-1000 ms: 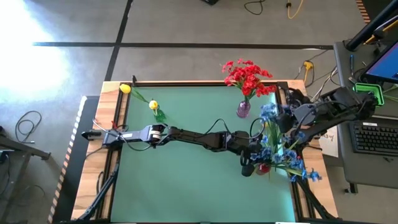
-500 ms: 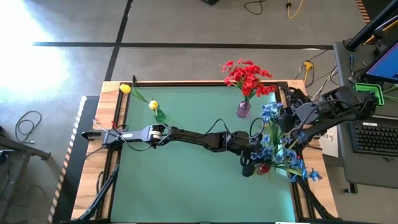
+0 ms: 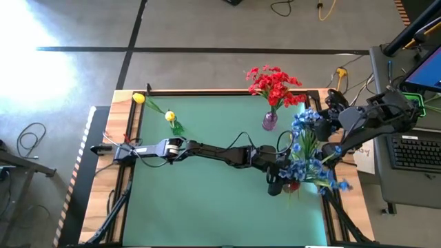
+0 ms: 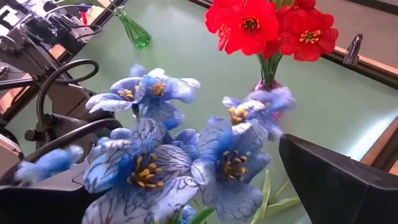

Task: Sort flowers into vase by color
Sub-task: Put the blue flower into the red vase

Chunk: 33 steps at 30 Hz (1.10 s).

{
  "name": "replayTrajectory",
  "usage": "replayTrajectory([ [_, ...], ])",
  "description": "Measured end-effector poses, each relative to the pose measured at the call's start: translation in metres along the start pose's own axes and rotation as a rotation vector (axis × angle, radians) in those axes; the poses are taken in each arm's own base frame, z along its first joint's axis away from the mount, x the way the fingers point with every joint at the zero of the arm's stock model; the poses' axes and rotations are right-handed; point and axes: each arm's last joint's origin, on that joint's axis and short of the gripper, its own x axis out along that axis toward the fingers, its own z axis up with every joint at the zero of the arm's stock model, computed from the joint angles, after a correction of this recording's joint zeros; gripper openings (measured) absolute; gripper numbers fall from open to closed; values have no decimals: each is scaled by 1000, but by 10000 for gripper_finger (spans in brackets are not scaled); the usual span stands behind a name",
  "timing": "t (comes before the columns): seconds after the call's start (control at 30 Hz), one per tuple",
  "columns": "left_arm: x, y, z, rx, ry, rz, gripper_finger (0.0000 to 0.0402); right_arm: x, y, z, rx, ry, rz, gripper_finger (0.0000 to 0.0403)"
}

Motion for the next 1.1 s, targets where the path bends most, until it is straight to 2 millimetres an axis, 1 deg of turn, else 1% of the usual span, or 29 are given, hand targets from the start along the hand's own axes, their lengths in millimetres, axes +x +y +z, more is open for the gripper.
replayTrajectory([
  [0.17, 0, -1, 0, 10, 2, -9, 184, 1, 2, 0, -5, 1, -3, 364],
  [0.33, 0, -3, 0, 10, 7, -75, 211, 2, 2, 0, -11, 2, -4, 364],
  [0.47, 0, -4, 1, 8, 10, -87, 228, 2, 2, 0, -11, 1, -4, 364],
  [0.63, 0, -4, 0, 4, 14, -86, 241, 2, 2, 0, -11, 1, -4, 364],
  [0.9, -3, -4, -1, -15, 86, -84, 264, 2, 2, 0, -12, -2, -4, 364],
  [1.1, -4, -4, -2, -14, 103, -83, 276, 2, 2, 0, -16, -4, -2, 364],
])
